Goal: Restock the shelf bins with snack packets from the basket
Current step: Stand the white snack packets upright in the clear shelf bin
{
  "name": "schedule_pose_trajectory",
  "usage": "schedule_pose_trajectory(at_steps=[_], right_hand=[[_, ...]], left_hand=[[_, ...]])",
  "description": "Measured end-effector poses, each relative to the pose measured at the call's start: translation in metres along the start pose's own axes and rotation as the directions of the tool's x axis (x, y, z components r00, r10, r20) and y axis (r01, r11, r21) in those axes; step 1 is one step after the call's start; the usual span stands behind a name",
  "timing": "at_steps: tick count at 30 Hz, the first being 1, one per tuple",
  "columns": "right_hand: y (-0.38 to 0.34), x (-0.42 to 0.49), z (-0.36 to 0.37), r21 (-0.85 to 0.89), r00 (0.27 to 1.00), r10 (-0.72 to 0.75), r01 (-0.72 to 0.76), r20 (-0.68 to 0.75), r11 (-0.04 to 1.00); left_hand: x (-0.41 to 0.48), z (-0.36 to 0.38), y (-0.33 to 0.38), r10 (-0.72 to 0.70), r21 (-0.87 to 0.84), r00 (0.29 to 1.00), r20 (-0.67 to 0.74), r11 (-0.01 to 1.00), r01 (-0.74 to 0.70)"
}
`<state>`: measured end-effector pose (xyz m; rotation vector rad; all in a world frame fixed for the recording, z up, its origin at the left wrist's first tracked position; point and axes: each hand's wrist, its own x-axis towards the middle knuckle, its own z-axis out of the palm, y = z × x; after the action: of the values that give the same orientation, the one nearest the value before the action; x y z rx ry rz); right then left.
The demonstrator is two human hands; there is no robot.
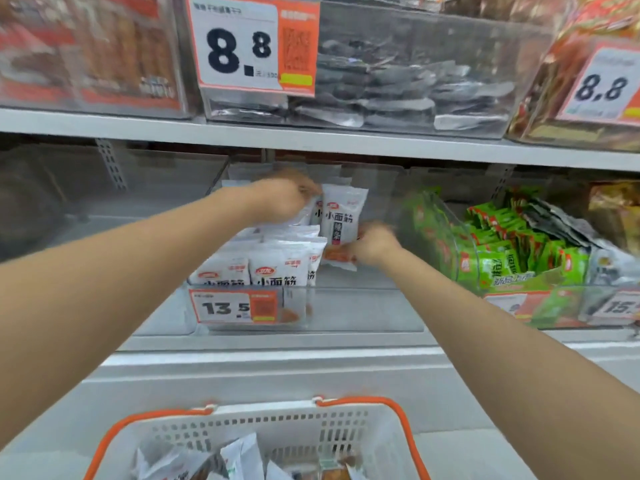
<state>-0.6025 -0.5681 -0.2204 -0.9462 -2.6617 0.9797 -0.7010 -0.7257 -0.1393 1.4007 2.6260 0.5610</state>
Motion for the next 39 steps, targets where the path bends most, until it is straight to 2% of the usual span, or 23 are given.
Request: schedule_pose_trajectory(at_steps=[3, 7, 9, 12, 16, 19, 21, 23, 25, 26, 27, 32, 36, 39], right_hand=[[-0.008, 0.024, 0.017, -0.068, 0.997, 0.021, -0.017, 0.07, 0.998], [-0.016, 0.031, 0.03, -0.075, 0.992, -0.021, 0.031, 0.126, 0.997], [-0.015, 0.03, 0.032, -0.052, 0.993, -0.023, 0.029, 0.114, 0.998], [-0.013, 0.026, 0.026, 0.124, 0.99, 0.058, -0.075, 0.129, 0.989], [-0.012, 0.003, 0.008, 0.076, 0.982, 0.087, -0.101, 0.169, 0.992], [-0.008, -0.013, -0.011, -0.058, 0.998, 0.028, -0.024, 0.06, 0.998], [-0.008, -0.026, -0.021, 0.002, 0.996, -0.091, 0.091, 0.014, 0.996], [-0.013, -0.046, -0.025, 0.172, 0.969, -0.156, 0.123, 0.192, 0.977], [-0.02, -0.063, -0.021, 0.243, 0.877, -0.229, 0.134, 0.423, 0.961], [-0.023, -0.067, -0.018, 0.243, 0.841, -0.248, 0.144, 0.482, 0.959], [-0.025, -0.067, -0.014, 0.251, 0.828, -0.258, 0.147, 0.497, 0.957], [-0.033, -0.059, -0.001, 0.235, 0.861, -0.257, 0.166, 0.439, 0.958], [-0.034, -0.06, 0.007, 0.273, 0.886, -0.235, 0.129, 0.399, 0.953], [-0.031, -0.061, 0.004, 0.341, 0.862, -0.249, 0.095, 0.442, 0.935]], left_hand=[[0.014, 0.009, -0.01, -0.002, 0.055, 1.0, 0.028, 0.998, 0.001], [0.023, 0.018, -0.021, 0.008, 0.052, 0.999, 0.047, 0.999, -0.011], [0.022, 0.019, -0.023, 0.016, 0.032, 0.999, 0.038, 0.999, -0.018], [0.017, 0.018, -0.02, 0.02, -0.018, 1.0, 0.011, 1.0, -0.02], [0.005, 0.009, -0.014, 0.049, -0.038, 0.999, -0.023, 0.998, -0.05], [-0.014, 0.0, -0.012, 0.04, -0.097, 0.995, -0.092, 0.994, -0.049], [-0.032, -0.007, -0.012, 0.05, -0.13, 0.987, -0.154, 0.989, -0.07], [-0.048, -0.011, -0.015, 0.059, -0.164, 0.98, -0.188, 0.982, -0.09], [-0.063, -0.016, -0.018, 0.051, -0.2, 0.983, -0.179, 0.976, -0.087], [-0.07, -0.018, -0.021, 0.044, -0.213, 0.986, -0.164, 0.974, -0.079], [-0.076, -0.02, -0.023, 0.033, -0.22, 0.988, -0.152, 0.973, -0.067], [-0.105, -0.021, -0.029, 0.005, -0.222, 0.995, -0.1, 0.975, -0.027], [-0.107, -0.012, -0.023, 0.051, -0.048, 0.995, -0.081, 0.997, -0.055], [-0.101, -0.009, -0.018, 0.099, 0.004, 0.993, -0.067, 0.995, -0.099]])
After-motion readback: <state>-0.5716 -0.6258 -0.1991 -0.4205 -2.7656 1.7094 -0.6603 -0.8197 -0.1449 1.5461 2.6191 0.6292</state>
